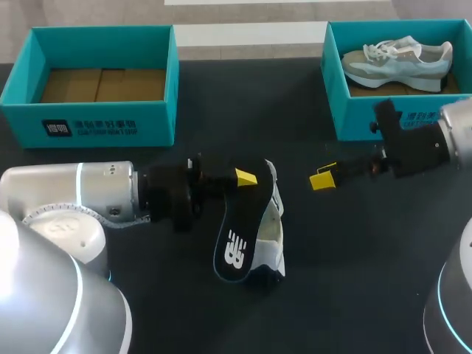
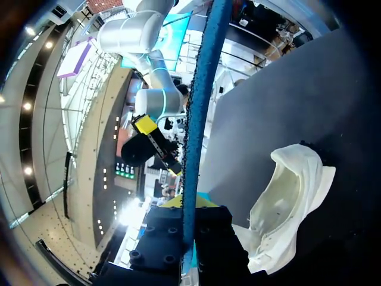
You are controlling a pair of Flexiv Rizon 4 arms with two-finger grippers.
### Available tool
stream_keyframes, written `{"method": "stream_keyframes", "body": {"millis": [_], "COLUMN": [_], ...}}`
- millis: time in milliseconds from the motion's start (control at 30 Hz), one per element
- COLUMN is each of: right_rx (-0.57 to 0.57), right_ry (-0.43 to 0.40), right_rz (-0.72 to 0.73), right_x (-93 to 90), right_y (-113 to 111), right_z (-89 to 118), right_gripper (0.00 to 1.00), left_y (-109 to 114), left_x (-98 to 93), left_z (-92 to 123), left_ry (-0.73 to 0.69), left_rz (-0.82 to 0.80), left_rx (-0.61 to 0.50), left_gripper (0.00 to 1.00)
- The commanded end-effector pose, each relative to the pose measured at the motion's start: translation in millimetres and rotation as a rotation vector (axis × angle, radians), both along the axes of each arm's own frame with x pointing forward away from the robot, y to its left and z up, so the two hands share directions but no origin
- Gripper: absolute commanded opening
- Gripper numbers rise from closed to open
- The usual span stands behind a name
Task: Take the shoe out of the shoebox, open the shoe tongue, remove and reinsert the insole, then place the shoe into the shoebox
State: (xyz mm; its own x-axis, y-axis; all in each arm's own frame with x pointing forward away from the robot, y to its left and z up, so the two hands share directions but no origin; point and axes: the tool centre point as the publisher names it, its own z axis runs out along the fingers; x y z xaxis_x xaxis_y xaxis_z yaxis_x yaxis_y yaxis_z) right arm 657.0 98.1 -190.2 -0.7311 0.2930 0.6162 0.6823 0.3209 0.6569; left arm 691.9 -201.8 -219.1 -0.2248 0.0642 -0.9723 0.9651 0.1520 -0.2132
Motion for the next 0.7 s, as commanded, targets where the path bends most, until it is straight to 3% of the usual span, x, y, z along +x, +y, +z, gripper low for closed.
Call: {"method": "stream_keyframes", "body": {"millis": [33, 200, 367, 467, 700], "right_rx": [-0.067, -0.067, -0.237, -0.323, -0.401], "right_ry": [-0.334, -0.334, -0.65, -0.766, -0.894], "right_rz": [0.268, 0.268, 0.24, 0.287, 0.365], "right_x": [5.2, 5.2, 18.0, 24.3, 31.2], "right_y": [0, 0, -8, -8, -8], "right_z": [1, 1, 2, 2, -2], "right_gripper": [1.0, 1.0, 1.0, 1.0, 1.0], "left_y": [0, 0, 12, 21, 32], "left_x": [-0.5, -0.5, -11.0, -17.2, -33.9], "left_z": [0, 0, 5, 6, 10], "left_ry": [-0.002, -0.002, 0.201, 0.261, 0.421], "left_rz": [0.002, 0.002, -0.055, -0.045, -0.033], "left_rx": [-0.002, -0.002, -0.063, -0.057, -0.092], "left_gripper": [0.0, 0.0, 0.0, 0.0, 0.0]}}
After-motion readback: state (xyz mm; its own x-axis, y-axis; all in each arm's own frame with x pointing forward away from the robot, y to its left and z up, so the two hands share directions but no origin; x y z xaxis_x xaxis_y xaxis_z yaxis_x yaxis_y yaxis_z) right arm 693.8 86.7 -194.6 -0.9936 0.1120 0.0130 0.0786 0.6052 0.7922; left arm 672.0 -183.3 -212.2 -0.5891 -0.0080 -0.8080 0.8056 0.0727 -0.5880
